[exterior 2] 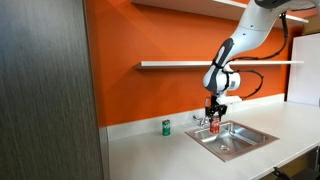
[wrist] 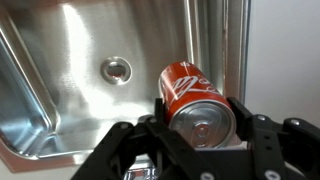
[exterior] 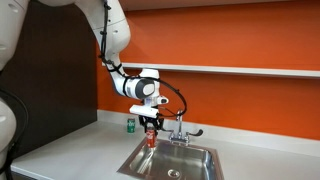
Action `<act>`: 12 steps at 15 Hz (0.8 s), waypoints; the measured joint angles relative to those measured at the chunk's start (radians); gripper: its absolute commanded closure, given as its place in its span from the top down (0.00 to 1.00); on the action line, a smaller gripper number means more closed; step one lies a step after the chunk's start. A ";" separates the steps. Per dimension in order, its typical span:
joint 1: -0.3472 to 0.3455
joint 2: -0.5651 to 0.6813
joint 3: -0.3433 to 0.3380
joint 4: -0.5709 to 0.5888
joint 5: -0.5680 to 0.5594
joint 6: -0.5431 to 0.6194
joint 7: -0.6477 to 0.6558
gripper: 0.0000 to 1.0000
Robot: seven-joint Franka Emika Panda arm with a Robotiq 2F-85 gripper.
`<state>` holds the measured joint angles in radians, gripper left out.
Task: Put the orange can inside the sink
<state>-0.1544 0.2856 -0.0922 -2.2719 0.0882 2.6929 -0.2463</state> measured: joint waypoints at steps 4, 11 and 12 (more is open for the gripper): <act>-0.018 0.033 0.000 0.019 0.019 0.017 0.002 0.39; -0.054 0.110 0.001 0.082 0.051 0.036 0.002 0.39; -0.060 0.122 0.002 0.091 0.058 0.039 0.002 0.39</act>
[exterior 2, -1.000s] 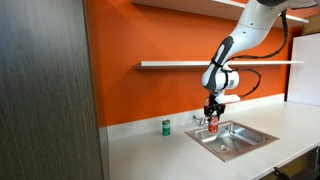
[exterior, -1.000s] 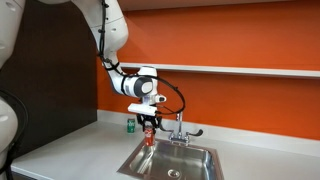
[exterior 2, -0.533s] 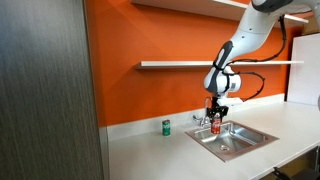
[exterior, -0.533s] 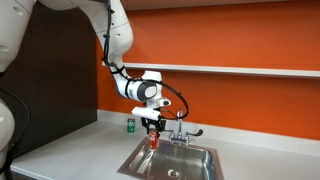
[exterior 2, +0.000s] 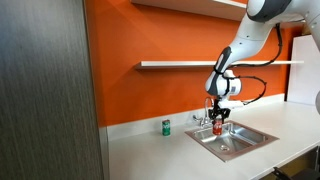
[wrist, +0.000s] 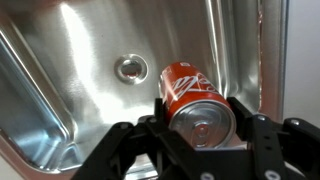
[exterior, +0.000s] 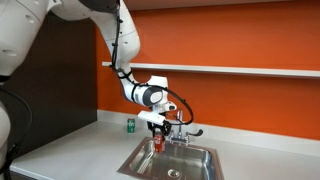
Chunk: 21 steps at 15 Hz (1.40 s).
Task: Put the orange can inside the sink
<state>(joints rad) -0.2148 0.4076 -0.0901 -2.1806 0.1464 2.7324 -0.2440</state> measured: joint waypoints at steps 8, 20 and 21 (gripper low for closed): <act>-0.053 0.092 0.015 0.059 0.035 0.012 0.000 0.39; -0.094 0.192 0.060 0.079 0.045 0.034 0.000 0.39; -0.098 0.199 0.063 0.080 0.045 0.038 0.000 0.39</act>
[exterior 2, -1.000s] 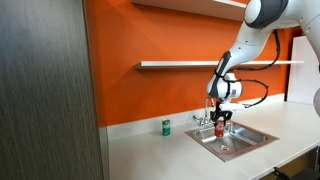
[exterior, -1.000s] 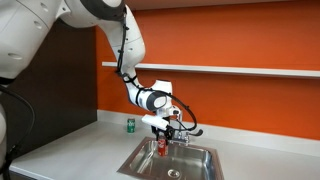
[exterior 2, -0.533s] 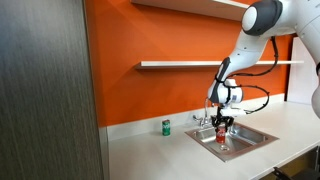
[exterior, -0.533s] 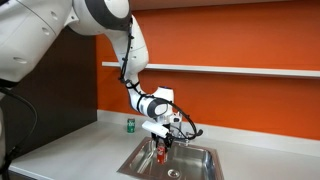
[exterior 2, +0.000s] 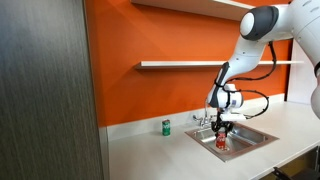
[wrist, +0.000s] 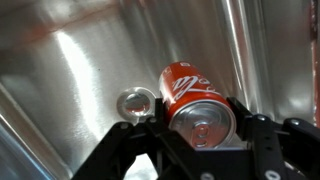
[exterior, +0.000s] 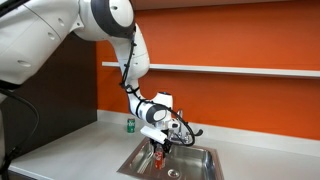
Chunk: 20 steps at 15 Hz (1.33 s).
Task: Put the orange can inside the sink
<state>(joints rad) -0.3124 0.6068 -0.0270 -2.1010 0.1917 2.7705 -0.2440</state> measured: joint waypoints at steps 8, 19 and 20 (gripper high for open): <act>-0.021 0.051 0.010 0.004 0.000 0.020 0.000 0.39; -0.034 0.090 0.021 0.004 0.000 0.040 0.000 0.39; -0.035 0.091 0.021 0.004 0.000 0.040 0.000 0.39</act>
